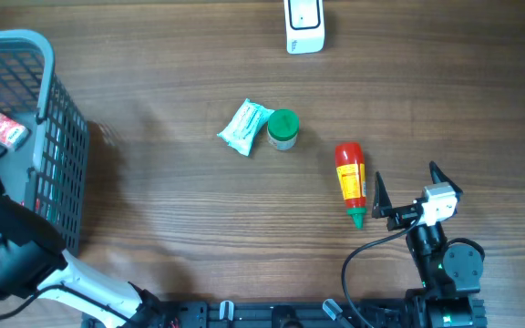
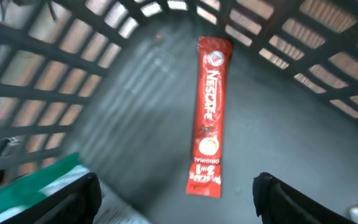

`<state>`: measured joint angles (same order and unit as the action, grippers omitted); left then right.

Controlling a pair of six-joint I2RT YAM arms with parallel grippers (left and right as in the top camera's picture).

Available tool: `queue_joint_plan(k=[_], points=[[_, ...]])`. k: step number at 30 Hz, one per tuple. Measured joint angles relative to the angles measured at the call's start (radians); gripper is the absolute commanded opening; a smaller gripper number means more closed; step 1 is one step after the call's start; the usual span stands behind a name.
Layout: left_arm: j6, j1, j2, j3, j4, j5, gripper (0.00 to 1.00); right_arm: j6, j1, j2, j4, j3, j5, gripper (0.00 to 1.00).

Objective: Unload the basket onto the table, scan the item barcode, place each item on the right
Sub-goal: 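Reach into the basket and grasp a red Nescafe sachet with left gripper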

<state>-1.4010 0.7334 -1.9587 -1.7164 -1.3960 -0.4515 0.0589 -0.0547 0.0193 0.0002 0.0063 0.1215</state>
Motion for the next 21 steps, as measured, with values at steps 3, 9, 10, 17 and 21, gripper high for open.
queue_joint_plan(k=[3, 9, 10, 17, 21], points=[[-0.001, 0.0, -0.008, 0.114, 0.116, 0.0, 0.81, 0.0, 0.0, 0.0, 0.0, 0.0, 0.0, 1.0], [0.112, 0.0, -0.01, 0.324, 0.437, -0.004, 0.77, 0.0, 0.0, 0.0, 0.0, 0.0, 0.0, 1.0], [0.135, 0.0, -0.011, 0.337, 0.457, -0.005, 0.77, 0.0, 0.0, 0.0, 0.0, 0.0, 0.0, 1.0], [0.195, 0.014, -0.011, 0.348, 0.48, -0.005, 0.77, 0.0, 0.0, 0.0, 0.0, 0.0, 0.0, 1.0], [0.204, 0.053, -0.011, 0.377, 0.504, -0.005, 0.77, 0.0, 0.0, 0.0, 0.0, 0.0, 0.0, 1.0]])
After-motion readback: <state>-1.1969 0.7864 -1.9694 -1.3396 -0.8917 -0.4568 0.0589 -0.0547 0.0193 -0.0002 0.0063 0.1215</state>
